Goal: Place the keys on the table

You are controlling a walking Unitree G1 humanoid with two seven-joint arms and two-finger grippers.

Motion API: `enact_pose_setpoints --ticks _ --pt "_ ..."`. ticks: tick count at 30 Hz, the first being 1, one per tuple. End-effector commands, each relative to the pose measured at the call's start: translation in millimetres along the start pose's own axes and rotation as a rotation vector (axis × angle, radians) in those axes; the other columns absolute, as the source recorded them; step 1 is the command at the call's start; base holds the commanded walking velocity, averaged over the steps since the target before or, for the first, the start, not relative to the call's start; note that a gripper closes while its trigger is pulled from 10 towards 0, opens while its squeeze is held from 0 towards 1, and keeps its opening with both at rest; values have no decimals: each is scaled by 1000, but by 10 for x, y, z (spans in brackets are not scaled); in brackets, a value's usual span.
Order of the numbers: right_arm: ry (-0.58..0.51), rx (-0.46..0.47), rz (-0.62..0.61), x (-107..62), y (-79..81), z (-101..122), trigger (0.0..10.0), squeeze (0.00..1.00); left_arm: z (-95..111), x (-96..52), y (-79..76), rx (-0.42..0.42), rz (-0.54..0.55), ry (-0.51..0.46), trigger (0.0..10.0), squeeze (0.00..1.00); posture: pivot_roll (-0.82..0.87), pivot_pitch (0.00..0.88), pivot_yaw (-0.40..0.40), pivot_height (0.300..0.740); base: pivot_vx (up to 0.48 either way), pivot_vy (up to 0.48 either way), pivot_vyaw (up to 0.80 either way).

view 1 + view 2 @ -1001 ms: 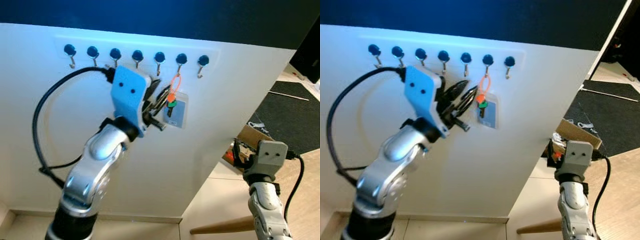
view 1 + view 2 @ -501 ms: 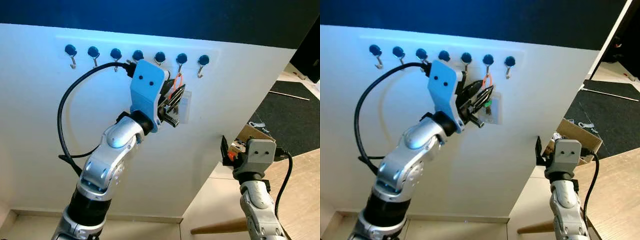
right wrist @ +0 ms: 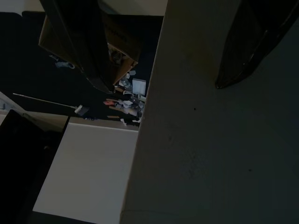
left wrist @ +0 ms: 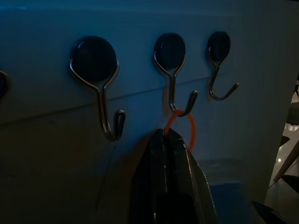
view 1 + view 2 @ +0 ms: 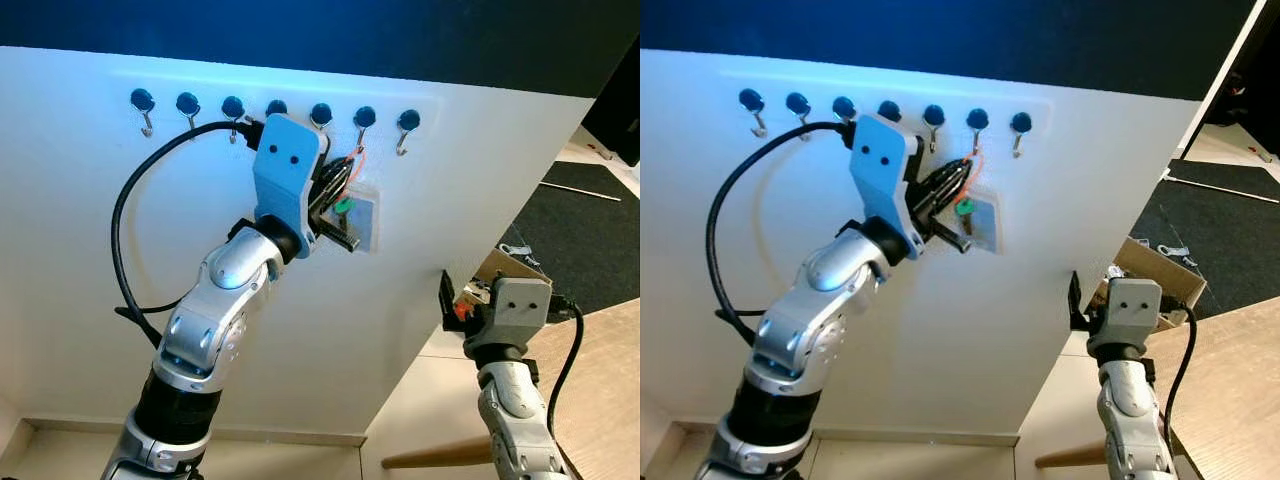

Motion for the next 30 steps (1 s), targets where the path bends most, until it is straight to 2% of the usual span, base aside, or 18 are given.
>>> enact_pose_setpoints --ticks 1,3,4,5,11,12,13,15,16,18,19,20,21,23,30 --pt "28 4 2 -41 4 -53 10000 0 -2 -43 -11 0 -7 -1 0 0 149 140 -25 740 0 0 0" --pt "31 6 2 -45 5 -60 10000 0 -19 -79 -12 5 -3 8 0 0 152 142 -27 740 0 0 0" --pt "33 6 4 -47 10 -65 10000 0 -26 -91 -15 7 -2 11 6706 0 152 142 -27 740 0 0 0" --pt "35 7 5 -46 17 -68 10000 0 -27 -99 -19 7 -1 12 10000 0 152 142 -27 740 0 0 0" --pt "35 9 11 -38 33 -64 10000 0 34 -91 -37 41 0 -7 10000 0 156 142 -32 740 0 0 0" --pt "35 10 13 -35 39 -62 10000 0 83 -79 -44 83 0 -23 10000 0 157 143 -32 740 0 0 0" --pt "35 10 13 -35 39 -62 10000 0 83 -79 -44 83 0 -23 10000 0 157 143 -32 740 0 0 0" --pt "35 11 17 -34 51 -61 10000 0 175 -51 -36 176 14 -43 10000 0 159 144 -32 740 0 0 0" --pt "35 11 17 -34 51 -61 10000 0 175 -51 -36 176 14 -43 10000 0 159 144 -32 740 0 0 0" --pt "36 13 20 -37 62 -61 10000 0 239 -21 -5 250 26 -41 10000 0 161 144 -30 740 0 0 0" --pt "36 13 20 -37 62 -61 10000 0 239 -21 -5 250 26 -41 10000 0 161 144 -30 740 0 0 0" --pt "37 15 22 -40 74 -63 10000 0 264 4 39 329 31 -28 10000 0 163 147 -28 740 0 0 0" --pt "37 15 22 -40 74 -63 10000 0 264 4 39 329 31 -28 10000 0 163 147 -28 740 0 0 0" --pt "38 17 24 -42 83 -64 10000 0 280 24 82 381 33 -18 10000 0 163 148 -27 740 0 0 0" --pt "41 19 22 -55 81 -72 10000 0 257 -2 126 397 18 9 10000 0 162 151 -20 740 0 0 0"
Point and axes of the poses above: a point about 5 cm out from each wrist's last joint towards the gripper, its own x axis pointing out of the wrist towards the gripper, its own z axis along the axis of the wrist's last joint, y = z × x, the point moved 4 cm from there along x, pointing out of the wrist towards the gripper, and after that the axes turned 4 degrees about -x, right-handed, at the moved point
